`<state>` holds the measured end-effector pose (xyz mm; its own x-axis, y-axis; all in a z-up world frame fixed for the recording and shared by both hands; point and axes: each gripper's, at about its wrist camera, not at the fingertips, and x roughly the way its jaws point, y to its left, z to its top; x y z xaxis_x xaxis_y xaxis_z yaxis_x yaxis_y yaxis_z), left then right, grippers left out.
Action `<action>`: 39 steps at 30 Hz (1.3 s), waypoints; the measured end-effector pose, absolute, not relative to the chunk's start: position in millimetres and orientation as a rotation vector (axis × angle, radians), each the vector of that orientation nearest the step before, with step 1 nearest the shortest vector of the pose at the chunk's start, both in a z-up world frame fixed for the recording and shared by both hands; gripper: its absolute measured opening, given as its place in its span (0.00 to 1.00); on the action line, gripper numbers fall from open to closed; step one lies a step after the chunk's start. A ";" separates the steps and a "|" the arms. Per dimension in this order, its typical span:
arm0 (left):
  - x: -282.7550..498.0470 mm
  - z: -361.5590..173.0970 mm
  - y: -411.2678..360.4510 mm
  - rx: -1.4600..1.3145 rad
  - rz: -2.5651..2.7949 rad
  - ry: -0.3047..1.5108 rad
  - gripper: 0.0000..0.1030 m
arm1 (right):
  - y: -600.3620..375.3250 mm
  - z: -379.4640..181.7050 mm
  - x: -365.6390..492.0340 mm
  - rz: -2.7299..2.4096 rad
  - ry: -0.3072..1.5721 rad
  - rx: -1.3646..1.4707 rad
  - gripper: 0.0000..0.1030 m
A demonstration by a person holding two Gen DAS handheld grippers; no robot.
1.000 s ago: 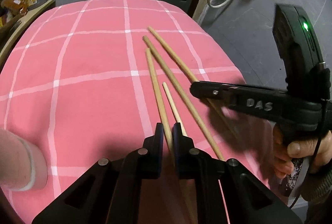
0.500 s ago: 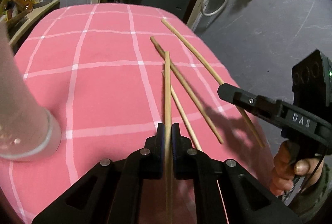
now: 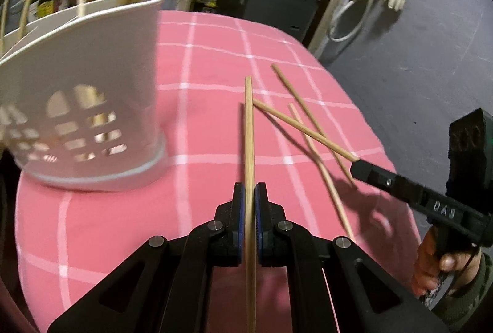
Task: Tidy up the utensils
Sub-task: 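Close the right gripper on a chopstick while the left gripper grasps another, then lift both chopsticks upright and carry them over the white caddy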
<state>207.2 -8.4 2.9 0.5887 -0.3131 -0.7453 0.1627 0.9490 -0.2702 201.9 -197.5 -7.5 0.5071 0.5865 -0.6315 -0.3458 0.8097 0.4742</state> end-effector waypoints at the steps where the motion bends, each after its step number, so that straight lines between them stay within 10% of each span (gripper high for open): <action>1: 205.7 1.9 -6.7 -0.181 -0.267 0.905 0.04 | -192.1 -8.7 200.2 0.575 0.881 0.276 0.05; 16: 208.6 -14.3 16.8 -0.184 -0.219 1.000 0.04 | -138.1 -21.5 222.0 0.641 1.030 0.006 0.20; 39: 209.8 -11.0 18.3 -0.164 -0.267 0.931 0.04 | -160.9 -11.2 225.4 0.648 0.939 0.284 0.05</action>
